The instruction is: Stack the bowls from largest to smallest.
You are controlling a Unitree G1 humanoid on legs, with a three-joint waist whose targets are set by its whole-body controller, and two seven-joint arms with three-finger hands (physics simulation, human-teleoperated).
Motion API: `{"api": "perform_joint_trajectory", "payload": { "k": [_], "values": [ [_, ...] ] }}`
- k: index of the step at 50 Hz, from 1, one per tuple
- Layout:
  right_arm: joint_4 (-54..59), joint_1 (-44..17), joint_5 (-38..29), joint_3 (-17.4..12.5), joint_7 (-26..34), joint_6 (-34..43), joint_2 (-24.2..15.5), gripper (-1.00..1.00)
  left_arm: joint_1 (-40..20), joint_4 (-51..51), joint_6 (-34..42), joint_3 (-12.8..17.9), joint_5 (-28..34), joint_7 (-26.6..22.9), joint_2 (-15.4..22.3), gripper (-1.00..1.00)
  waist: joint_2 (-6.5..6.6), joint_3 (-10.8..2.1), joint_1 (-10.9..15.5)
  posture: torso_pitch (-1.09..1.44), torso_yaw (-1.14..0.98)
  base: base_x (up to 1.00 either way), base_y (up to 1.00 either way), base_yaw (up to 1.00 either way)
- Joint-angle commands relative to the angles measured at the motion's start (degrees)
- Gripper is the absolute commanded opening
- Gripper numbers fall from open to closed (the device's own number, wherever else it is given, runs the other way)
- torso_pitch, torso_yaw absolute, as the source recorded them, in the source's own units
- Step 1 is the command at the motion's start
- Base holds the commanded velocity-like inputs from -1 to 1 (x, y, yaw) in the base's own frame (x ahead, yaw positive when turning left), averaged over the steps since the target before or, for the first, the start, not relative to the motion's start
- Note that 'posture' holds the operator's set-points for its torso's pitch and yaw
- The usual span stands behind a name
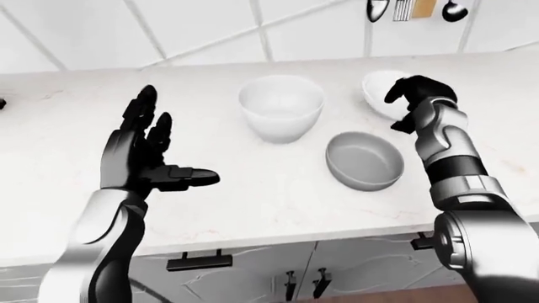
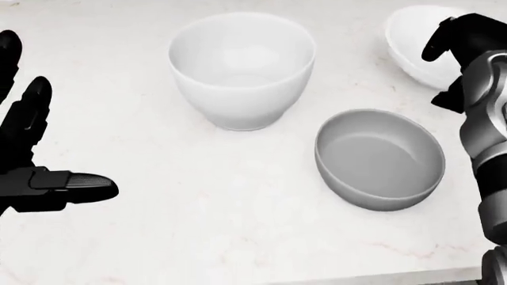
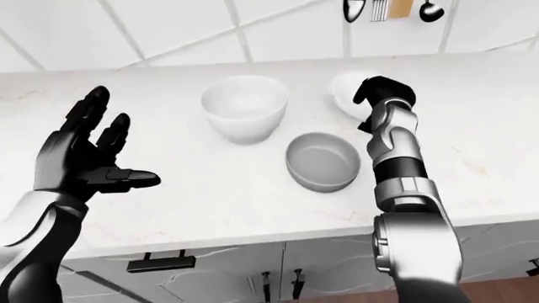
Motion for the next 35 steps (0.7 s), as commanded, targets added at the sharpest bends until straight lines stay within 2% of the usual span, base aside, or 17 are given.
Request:
{"api": "perform_joint_trajectory", "payload": {
  "k": [1,9,16,20,26,27,29,35],
  "values": [
    [-1.1,-2.4,0.5,-0.4,-0.4,-0.1,-1.1,0.01,-1.4,-1.3,-2.0,0.1,0.4,-0.2,0.4,1.00,-0.03,-1.30,-0.1,0.00,0.00,0.00,0.00,0.00],
    [0.6,-2.7,0.5,0.3,-2.5,-0.1,-1.5,-0.03,-0.5,-0.9,-3.2,-0.6,1.7,-1.1,-0.4,1.00,0.37,-1.54,-0.2,0.00,0.00,0.00,0.00,0.00],
    [0.6,-3.0,-3.1,1.2,-4.8,-0.1,-2.2,-0.26,0.0,-0.5,-4.0,-0.5,2.4,-1.8,-0.9,1.00,0.45,-1.82,-0.2,0.00,0.00,0.00,0.00,0.00],
    [1.7,-2.7,-4.9,1.6,-6.3,-0.7,-1.7,-0.33,0.3,-0.8,-4.1,-0.6,2.6,-2.0,-1.1,1.00,0.45,-1.93,-0.1,0.00,0.00,0.00,0.00,0.00],
    [2.6,-1.8,-6.7,1.9,-8.3,-1.1,-1.3,-0.55,0.8,-0.6,-4.6,-0.4,2.7,-2.4,-1.3,1.00,0.17,-2.14,0.0,0.00,0.00,0.00,0.00,0.00],
    [2.7,-1.7,-7.1,2.0,-8.6,-1.2,-1.3,-0.65,0.8,-0.5,-4.9,-0.5,2.8,-2.5,-1.4,1.00,0.13,-2.15,0.0,0.00,0.00,0.00,0.00,0.00],
    [1.8,-1.8,-7.7,1.9,-8.5,-1.2,-1.6,-1.00,0.8,-0.3,-5.1,-0.6,2.8,-2.5,-1.5,1.00,0.03,-2.23,0.0,0.00,0.00,0.00,0.00,0.00],
    [-4.4,-3.8,-9.5,1.3,-3.8,-1.8,-3.2,-1.00,0.2,-1.5,-3.5,-0.2,2.1,-2.0,-1.4,1.00,-0.04,-2.17,0.3,0.00,0.00,0.00,0.00,0.00]
  ]
}}
